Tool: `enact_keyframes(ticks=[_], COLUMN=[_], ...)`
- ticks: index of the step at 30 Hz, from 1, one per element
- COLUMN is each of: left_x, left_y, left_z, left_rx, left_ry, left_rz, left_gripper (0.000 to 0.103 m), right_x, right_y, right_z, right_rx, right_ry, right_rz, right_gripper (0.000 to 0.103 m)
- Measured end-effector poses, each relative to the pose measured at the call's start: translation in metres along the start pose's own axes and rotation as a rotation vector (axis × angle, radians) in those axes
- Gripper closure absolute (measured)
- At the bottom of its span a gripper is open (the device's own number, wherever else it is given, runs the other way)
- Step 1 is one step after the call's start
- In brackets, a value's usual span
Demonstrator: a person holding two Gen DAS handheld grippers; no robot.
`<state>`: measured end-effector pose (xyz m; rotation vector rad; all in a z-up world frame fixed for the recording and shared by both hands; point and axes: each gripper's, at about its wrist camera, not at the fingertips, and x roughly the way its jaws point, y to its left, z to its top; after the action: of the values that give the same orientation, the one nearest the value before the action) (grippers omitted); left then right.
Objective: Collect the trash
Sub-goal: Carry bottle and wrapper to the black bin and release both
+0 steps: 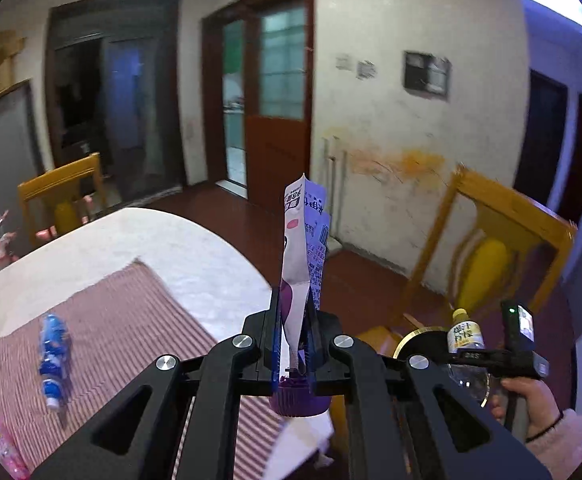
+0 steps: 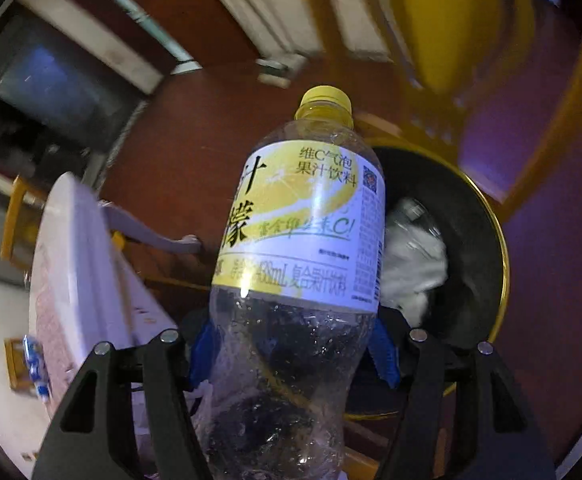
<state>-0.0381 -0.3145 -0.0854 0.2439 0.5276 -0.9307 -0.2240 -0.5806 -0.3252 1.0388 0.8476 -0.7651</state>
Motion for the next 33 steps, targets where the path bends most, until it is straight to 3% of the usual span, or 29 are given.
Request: enact_keyframes(ticks=[4, 5, 6, 9, 18, 23, 33], left_x=[0.011, 0.014, 0.016, 0.023, 0.057, 0.076, 0.165], left_y=[-0.021, -0.023, -0.028, -0.040, -0.079, -0.108, -0.204], left_z=[-0.007, -0.006, -0.007, -0.011, -0.025, -0.035, -0.079], left_rx=[0.032, 0.036, 0.046, 0.069, 0.115, 0.158, 0.268], left_ry=[0.038, 0.044, 0.051, 0.066, 0.167, 0.225, 0.421], left_rz=[-0.031, -0.034, -0.039, -0.047, -0.135, -0.207, -0.396], left_gripper=[0.095, 0.095, 0.095, 0.095, 0.095, 0.095, 0.095], right_x=[0.029, 0.037, 0.048, 0.061, -0.018, -0.042, -0.047], right_y=[-0.010, -0.010, -0.012, -0.023, -0.073, -0.098, -0.123], right_z=[-0.005, -0.003, -0.004, -0.007, 0.012, 0.014, 0.007], right_rx=[-0.004, -0.004, -0.006, -0.008, 0.144, 0.218, 0.297], right_ry=[0.093, 0.118, 0.155, 0.190, -0.081, -0.170, -0.219], right_rz=[-0.044, -0.060, -0.084, -0.134, -0.072, -0.048, -0.004], right_gripper=[0.037, 0.023, 0.017, 0.016, 0.014, 0.014, 0.014])
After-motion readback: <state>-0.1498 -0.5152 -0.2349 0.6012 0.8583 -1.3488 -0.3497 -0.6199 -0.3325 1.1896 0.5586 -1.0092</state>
